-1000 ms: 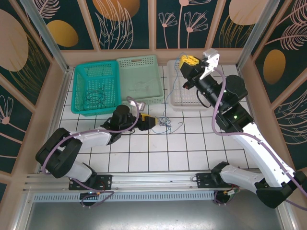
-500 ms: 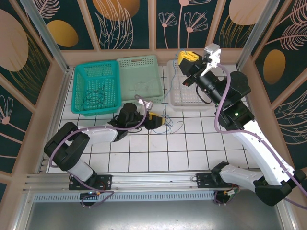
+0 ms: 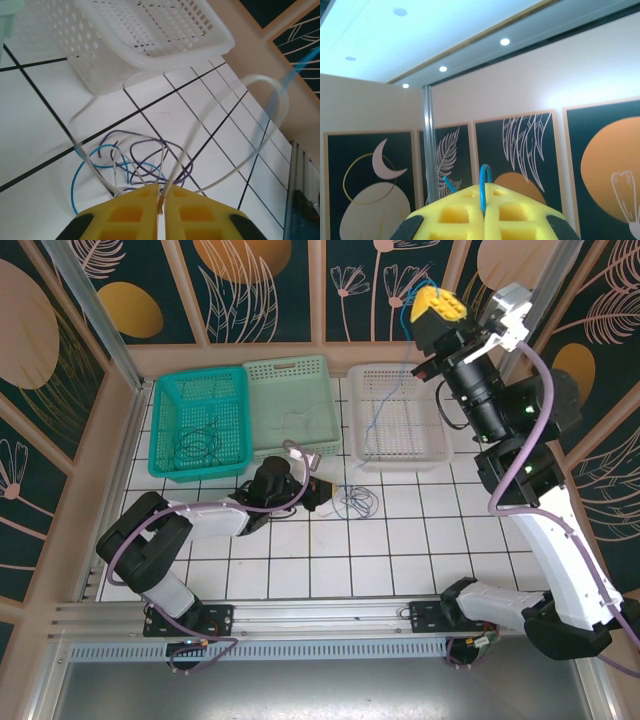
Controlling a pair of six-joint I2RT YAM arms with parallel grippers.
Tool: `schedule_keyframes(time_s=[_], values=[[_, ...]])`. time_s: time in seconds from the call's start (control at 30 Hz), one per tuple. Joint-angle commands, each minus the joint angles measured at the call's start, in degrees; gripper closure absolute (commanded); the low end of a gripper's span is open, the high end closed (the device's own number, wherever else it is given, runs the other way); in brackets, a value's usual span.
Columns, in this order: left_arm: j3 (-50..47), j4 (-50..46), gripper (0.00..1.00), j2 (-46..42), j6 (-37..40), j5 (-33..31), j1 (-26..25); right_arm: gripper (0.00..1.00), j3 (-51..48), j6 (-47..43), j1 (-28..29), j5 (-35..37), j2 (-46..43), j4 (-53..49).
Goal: Untangle the cables
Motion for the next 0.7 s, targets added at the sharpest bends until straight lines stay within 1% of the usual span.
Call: schedule_keyframes(time_s=[0.0,0.07,0.17,0.3,0.37,0.5,0.6,0.63,0.67], values=[[-0.18,-1.92,0.91,2.05,0.66,-1.51,-0.12,1.0,3.46,-0.64,-0.46,0.7,1.39,-2.37],[-0.07,-1.91,0.92,2.48,0.71,-1.36,-0.13,1.0,4.61,-1.0,-0.47,1.32,2.06,-2.78],[0.31,-3.74,0.92,2.8,1.5,-2.63,-0.16,1.0,6.4,-2.69,-0.71,3.12,3.17,-2.95],[0.99,-8.49,0.9,2.76,3.09,-6.59,-0.11,1.0,9.59,-6.36,-0.82,6.07,5.67,-4.7],[1.1,-9.82,0.87,2.55,3.7,-7.97,-0.11,1.0,9.72,-8.57,-1.16,8.37,6.43,-4.04],[1.15,-11.48,0.87,2.4,5.02,-8.28,-0.14,1.0,11.25,-11.46,-1.81,11.12,8.0,0.33],[0.84,-11.7,0.91,2.31,5.67,-8.24,-0.14,1.0,13.84,-12.83,-1.81,13.4,10.2,4.63],[0.66,-11.52,0.91,2.31,5.67,-8.03,-0.11,1.0,14.42,-12.98,-3.74,13.59,10.81,6.27],[0.51,-11.41,0.92,2.31,5.67,-7.98,-0.11,1.0,14.89,-12.94,-4.43,13.53,11.55,8.29]])
